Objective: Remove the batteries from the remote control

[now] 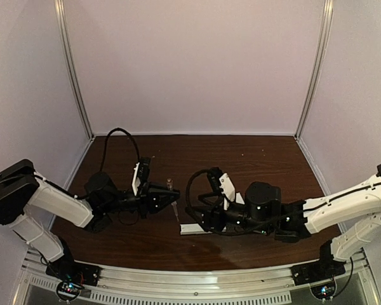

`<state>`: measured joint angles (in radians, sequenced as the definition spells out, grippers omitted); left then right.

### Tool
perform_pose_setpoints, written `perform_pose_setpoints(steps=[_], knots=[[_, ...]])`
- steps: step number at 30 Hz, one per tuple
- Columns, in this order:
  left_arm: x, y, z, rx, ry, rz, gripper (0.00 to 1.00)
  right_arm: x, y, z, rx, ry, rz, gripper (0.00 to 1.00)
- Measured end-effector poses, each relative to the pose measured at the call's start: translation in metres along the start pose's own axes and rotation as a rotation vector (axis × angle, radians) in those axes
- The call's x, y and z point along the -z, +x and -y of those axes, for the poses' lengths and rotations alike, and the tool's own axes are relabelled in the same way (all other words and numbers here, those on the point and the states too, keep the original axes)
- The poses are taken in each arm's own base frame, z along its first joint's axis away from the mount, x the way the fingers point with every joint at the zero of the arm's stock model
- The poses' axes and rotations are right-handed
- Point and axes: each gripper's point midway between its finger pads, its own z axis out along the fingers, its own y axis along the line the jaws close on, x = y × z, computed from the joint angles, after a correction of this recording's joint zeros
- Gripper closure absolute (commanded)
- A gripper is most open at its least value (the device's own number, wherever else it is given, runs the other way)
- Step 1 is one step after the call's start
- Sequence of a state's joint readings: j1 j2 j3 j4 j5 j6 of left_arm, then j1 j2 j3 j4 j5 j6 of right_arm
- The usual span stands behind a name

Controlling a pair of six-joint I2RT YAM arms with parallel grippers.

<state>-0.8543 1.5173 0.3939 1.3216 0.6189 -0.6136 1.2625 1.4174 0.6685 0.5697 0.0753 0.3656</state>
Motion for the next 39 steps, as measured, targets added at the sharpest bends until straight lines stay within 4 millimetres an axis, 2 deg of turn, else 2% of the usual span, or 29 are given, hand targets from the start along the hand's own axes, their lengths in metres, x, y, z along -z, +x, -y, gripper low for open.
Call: perform_pose_setpoints(steps=[3,6,13,20,26,36,39], knots=[[-0.007,0.001,0.006,-0.035,0.057,-0.025,1.0,0.022,-0.005,0.003,0.012,0.017,-0.055,0.16],[-0.011,0.006,0.01,-0.057,0.103,-0.054,1.0,0.041,-0.011,0.005,0.009,0.029,-0.094,0.09],[-0.016,0.026,0.015,-0.066,0.193,-0.139,1.0,0.061,-0.018,0.003,-0.027,0.023,-0.208,0.07],[-0.016,0.039,0.015,-0.073,0.223,-0.196,1.0,0.06,-0.025,0.005,-0.081,0.008,-0.309,0.2],[-0.022,0.049,0.014,-0.096,0.226,-0.246,1.0,0.041,-0.02,0.004,-0.091,-0.01,-0.395,0.29],[-0.027,0.06,0.018,-0.098,0.24,-0.293,1.0,0.015,-0.015,-0.014,-0.086,-0.092,-0.481,0.47],[-0.027,0.063,0.018,-0.092,0.238,-0.302,1.0,0.01,-0.012,-0.016,-0.085,-0.102,-0.501,0.56]])
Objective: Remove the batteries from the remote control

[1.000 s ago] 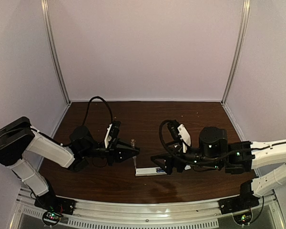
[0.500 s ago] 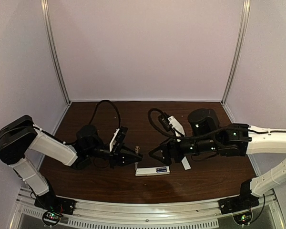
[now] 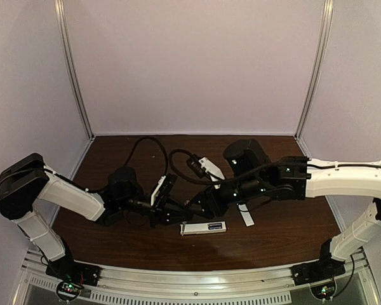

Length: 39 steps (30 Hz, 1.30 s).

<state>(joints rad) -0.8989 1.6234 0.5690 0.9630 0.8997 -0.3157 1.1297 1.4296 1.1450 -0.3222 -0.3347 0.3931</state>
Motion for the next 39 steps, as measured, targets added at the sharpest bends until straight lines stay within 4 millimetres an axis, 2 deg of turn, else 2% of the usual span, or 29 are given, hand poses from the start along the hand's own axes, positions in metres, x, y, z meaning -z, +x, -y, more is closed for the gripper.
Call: perform_pose_setpoints(steps=[3,7,25,28,29,31,33,34,37,39], knots=[[-0.001,0.0,0.0,-0.004,-0.002,0.0,1.0,-0.007,0.003,0.001,-0.001,-0.003,-0.023,0.63],[-0.002,-0.003,-0.001,-0.011,-0.003,0.002,1.0,-0.013,0.007,0.002,-0.006,-0.007,-0.05,0.66],[-0.003,0.008,-0.003,0.033,-0.005,-0.032,1.0,-0.019,0.012,0.007,0.014,0.005,-0.074,0.98],[-0.003,0.008,-0.003,0.034,-0.005,-0.032,1.0,-0.02,0.012,0.007,0.014,0.009,-0.073,1.0],[-0.003,0.008,-0.003,0.035,-0.006,-0.032,0.98,-0.02,0.012,0.008,0.014,0.011,-0.072,1.0],[-0.003,0.008,-0.003,0.035,-0.008,-0.033,0.85,-0.02,0.012,0.009,0.013,0.017,-0.069,1.0],[-0.003,0.008,-0.004,0.037,-0.012,-0.034,0.67,-0.02,0.012,0.01,0.009,0.023,-0.065,1.0],[-0.003,0.008,-0.004,0.033,-0.014,-0.033,0.6,-0.021,0.012,0.012,0.003,0.029,-0.061,1.0],[-0.004,0.007,-0.006,0.013,-0.026,-0.029,0.45,-0.021,0.012,0.015,-0.019,0.042,-0.054,1.0],[-0.004,0.006,-0.007,0.001,-0.035,-0.025,0.39,-0.021,0.014,0.018,-0.037,0.056,-0.05,1.0]])
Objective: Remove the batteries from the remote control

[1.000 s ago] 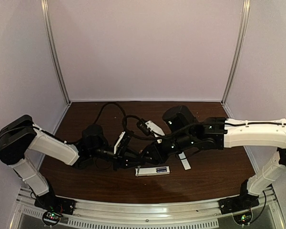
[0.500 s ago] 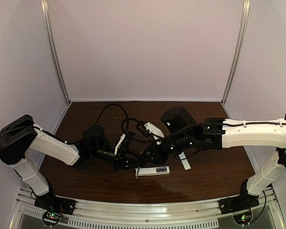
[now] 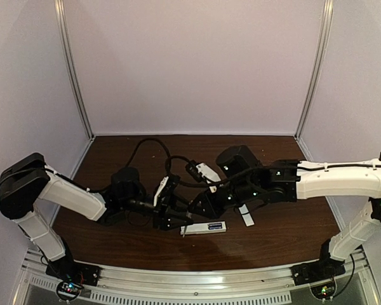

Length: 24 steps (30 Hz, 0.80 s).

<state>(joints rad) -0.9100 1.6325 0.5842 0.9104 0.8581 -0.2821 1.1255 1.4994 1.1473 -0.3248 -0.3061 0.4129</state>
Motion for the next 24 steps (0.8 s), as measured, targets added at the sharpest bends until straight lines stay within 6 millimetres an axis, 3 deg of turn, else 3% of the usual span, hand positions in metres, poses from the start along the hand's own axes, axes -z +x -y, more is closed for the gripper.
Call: perform_pose_setpoints(steps=[4,9,14,24], knots=[[0.001,-0.002,-0.004,-0.017,-0.024,0.009,0.33,0.005,0.002,0.009,-0.041,0.035,0.015,1.0],[0.005,0.0,-0.01,-0.032,-0.089,0.019,0.34,0.022,0.0,0.022,-0.104,0.073,0.07,1.0],[0.011,0.002,-0.024,-0.041,-0.186,0.03,0.38,0.038,-0.01,0.036,-0.181,0.083,0.156,1.0],[0.017,0.0,-0.034,-0.069,-0.267,0.061,0.45,0.048,-0.018,0.051,-0.303,0.097,0.243,1.0]])
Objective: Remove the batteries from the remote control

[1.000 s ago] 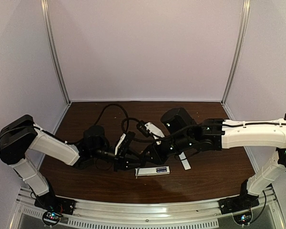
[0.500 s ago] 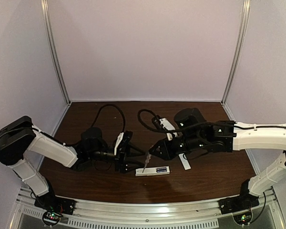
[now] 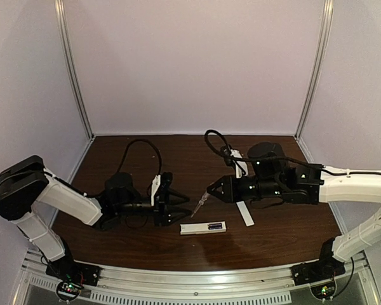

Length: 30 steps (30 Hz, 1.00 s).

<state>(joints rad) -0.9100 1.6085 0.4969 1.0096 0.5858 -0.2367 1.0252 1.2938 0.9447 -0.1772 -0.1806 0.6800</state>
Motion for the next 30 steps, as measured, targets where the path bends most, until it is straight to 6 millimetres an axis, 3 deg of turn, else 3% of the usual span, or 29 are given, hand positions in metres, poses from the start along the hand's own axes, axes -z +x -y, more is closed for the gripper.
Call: perform_pose_setpoints(steps=[10,17,21,25,30], knots=[[-0.004,0.006,-0.003,0.001,-0.003,0.002,0.57,0.001,-0.007,-0.003,-0.056,-0.031,0.045,1.0],[-0.008,0.011,-0.003,0.016,0.008,-0.01,0.8,0.002,-0.011,-0.008,-0.06,-0.055,0.065,1.0],[-0.009,0.01,-0.003,0.017,0.01,-0.005,0.87,0.001,-0.011,-0.008,-0.061,-0.06,0.068,1.0],[-0.009,0.009,-0.003,0.02,0.009,-0.001,1.0,0.001,-0.012,-0.01,-0.063,-0.07,0.071,1.0],[-0.01,0.011,-0.004,0.036,0.006,-0.005,1.0,0.0,-0.008,-0.01,-0.059,-0.082,0.062,1.0]])
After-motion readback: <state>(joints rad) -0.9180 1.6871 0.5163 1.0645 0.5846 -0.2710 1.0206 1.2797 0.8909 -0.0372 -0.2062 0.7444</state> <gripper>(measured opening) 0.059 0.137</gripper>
